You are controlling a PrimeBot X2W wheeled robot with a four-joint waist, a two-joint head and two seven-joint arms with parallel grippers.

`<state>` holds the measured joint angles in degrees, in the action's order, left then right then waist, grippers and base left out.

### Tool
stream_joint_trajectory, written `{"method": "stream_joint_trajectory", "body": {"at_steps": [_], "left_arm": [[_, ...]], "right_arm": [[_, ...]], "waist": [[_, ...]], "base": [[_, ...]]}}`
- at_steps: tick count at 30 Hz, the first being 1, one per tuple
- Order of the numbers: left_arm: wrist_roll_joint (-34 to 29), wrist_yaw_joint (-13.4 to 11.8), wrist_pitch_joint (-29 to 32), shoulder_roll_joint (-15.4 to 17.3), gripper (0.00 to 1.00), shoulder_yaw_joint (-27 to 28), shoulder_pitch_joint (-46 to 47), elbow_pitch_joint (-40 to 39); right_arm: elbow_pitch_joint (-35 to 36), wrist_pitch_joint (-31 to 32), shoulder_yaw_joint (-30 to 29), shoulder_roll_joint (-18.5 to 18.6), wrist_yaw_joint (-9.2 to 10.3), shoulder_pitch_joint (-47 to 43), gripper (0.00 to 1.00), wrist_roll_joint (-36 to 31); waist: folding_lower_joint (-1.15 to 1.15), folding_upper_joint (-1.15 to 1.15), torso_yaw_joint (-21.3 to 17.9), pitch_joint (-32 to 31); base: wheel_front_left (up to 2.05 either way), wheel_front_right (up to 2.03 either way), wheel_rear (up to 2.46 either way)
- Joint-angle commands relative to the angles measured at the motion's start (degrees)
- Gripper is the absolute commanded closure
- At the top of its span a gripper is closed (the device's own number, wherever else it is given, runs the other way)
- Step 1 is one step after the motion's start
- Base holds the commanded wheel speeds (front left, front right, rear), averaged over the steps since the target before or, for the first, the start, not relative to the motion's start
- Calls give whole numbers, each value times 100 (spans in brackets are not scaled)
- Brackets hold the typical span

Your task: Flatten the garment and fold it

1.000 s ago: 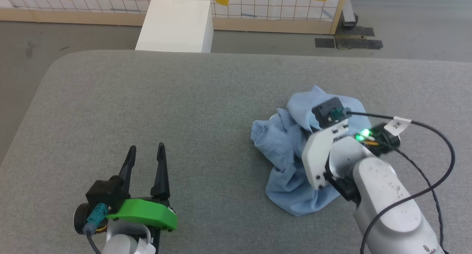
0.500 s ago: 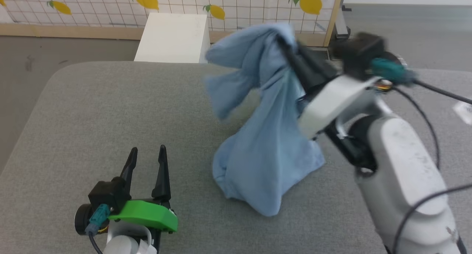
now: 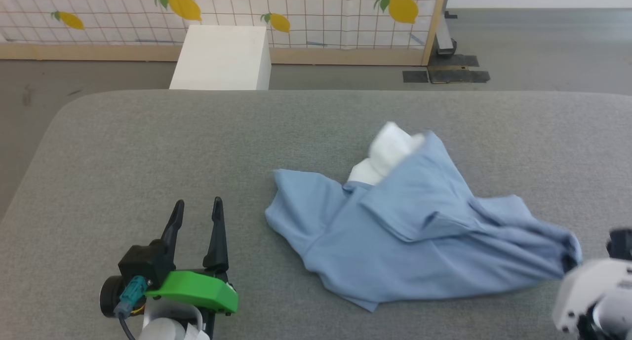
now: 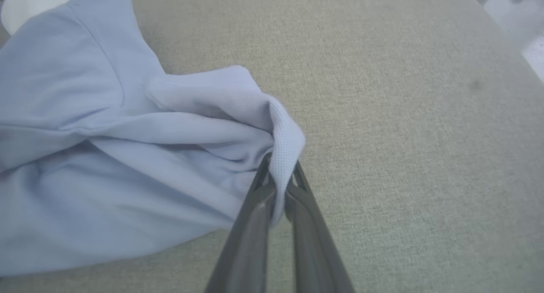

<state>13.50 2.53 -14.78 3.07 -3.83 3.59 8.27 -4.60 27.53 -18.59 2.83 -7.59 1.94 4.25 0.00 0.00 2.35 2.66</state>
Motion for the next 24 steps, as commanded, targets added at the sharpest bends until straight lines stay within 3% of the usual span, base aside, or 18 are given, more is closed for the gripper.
{"method": "stream_joint_trajectory", "body": {"at_steps": [1,2,3,4,8,11,14,24], "left_arm": [[-42,46,-22,-19,0,13,-23,-16],[-46,43,-22,-19,0,20,-16,-16],[-49,43,-22,-19,0,19,-6,-15],[-51,42,-22,-19,0,18,0,-15],[-53,41,-22,-19,0,8,43,-13],[-46,35,-22,-19,0,3,73,-17],[-37,27,-22,-19,0,-14,114,-28],[28,20,-22,-19,0,-109,209,-43]], "right_arm": [[-73,63,-139,5,10,-119,100,-60],[-149,146,-205,5,10,-203,100,-86],[-220,248,-225,5,10,-294,60,-106],[-228,266,-228,5,10,-330,0,-95],[190,-388,283,5,10,-338,0,-66],[583,-1068,1177,8,10,-314,0,-242],[659,-1350,1890,151,10,-215,0,-291],[-31,-565,2943,853,10,460,0,-439]], "waist": [[0,0,-54,33],[0,0,-78,42],[0,0,-98,49],[0,0,-113,58],[0,0,-155,89],[0,0,-171,121],[0,0,-168,169],[0,0,3,309]], "base": [[0,0,0],[0,0,0],[0,0,0],[0,0,0],[0,0,0],[0,0,0],[0,0,0],[0,0,0]]}}
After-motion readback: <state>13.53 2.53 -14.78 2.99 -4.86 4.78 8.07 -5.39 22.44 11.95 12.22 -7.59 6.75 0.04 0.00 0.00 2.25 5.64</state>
